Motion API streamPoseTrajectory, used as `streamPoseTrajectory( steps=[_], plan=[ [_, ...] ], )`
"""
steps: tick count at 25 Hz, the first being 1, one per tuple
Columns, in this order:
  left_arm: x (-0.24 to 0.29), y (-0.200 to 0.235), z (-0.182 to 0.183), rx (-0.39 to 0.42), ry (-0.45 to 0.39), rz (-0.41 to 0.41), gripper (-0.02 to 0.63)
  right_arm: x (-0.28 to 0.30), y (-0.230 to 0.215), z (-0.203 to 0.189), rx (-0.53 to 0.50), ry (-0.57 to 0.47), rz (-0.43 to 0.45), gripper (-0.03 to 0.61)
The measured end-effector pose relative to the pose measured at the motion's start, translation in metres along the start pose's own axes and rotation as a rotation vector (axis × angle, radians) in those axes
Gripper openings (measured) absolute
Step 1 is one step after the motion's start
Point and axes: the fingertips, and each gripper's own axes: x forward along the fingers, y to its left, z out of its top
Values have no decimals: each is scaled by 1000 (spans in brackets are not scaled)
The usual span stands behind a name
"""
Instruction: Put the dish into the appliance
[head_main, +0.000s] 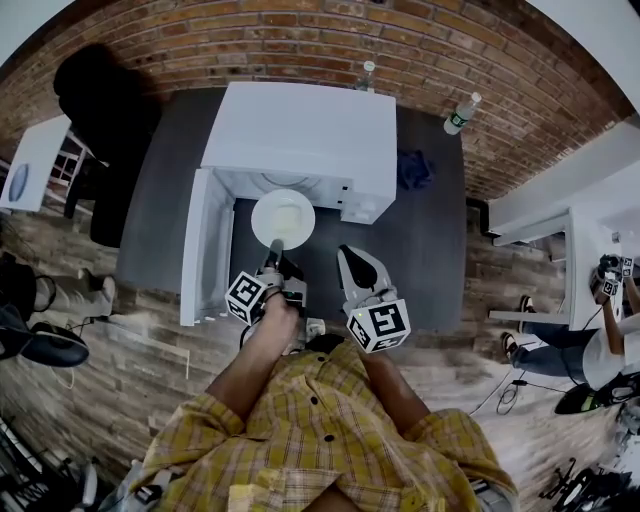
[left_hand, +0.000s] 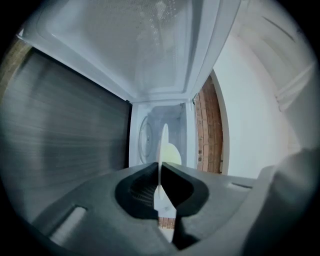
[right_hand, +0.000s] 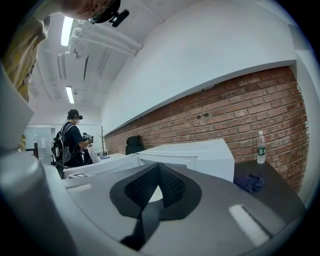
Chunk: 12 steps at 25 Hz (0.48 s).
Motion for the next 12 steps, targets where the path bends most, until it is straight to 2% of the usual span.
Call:
streamPoseTrajectory(
  steps=[9,12],
  plan=[
    [41,15,13,29,-6,3,11,23,-6,1,-42,9,26,5],
    [54,22,18,47,-20,28,11,27,-9,2,-51,13,29,5]
  ],
)
